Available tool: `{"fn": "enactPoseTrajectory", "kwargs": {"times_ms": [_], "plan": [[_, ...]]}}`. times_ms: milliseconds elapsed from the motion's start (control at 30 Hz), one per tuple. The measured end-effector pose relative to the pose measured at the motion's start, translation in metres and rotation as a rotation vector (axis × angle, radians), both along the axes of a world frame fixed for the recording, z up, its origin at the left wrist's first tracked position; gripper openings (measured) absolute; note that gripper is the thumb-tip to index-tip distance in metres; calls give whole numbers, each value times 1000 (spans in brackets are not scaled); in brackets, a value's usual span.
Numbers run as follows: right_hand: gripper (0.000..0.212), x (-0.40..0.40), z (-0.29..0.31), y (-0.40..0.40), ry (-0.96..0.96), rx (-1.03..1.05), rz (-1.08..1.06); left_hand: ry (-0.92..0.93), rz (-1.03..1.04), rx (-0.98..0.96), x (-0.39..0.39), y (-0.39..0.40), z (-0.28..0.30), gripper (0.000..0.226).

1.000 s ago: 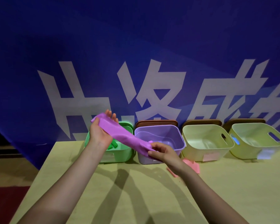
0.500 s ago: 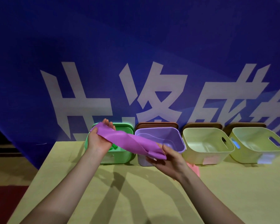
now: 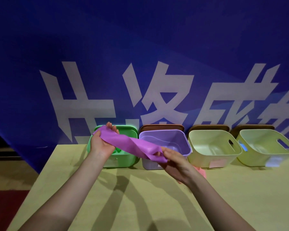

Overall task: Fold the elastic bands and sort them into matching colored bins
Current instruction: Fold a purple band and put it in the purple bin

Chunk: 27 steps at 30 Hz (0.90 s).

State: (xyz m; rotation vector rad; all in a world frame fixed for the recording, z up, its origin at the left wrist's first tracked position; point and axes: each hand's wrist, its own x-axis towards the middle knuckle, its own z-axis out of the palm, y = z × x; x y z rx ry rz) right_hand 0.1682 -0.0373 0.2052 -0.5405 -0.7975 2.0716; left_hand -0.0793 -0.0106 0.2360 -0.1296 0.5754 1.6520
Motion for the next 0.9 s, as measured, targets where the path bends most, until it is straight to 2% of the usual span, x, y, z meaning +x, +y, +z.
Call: {"fn": "enactPoseTrajectory", "kwargs": {"times_ms": [67,133,267,433,500,633,733,900], "plan": [[40,-3,-1,1,-131,9,-47,5,-20,-3,2,0,0,38],[10,-6,-1,-1,-251,7,-113,24,-42,3,6,0,1,35],[15,-8,-6,1,-405,-28,-208,106,-74,37,13,-4,9,31],[26,-3,-22,9,-929,91,-439,219,-98,51,17,-6,13,34],[20,-1,-25,8,-1025,139,-427,246,-100,61,16,-5,16,37],[18,-3,-22,2,-949,223,-251,300,-123,40,15,-7,16,37],[23,-4,-17,-1,-832,189,-154,297,-130,26,16,-8,14,36],[28,-3,-4,-3,-287,-108,-86,220,-119,25,15,-8,13,34]]}}
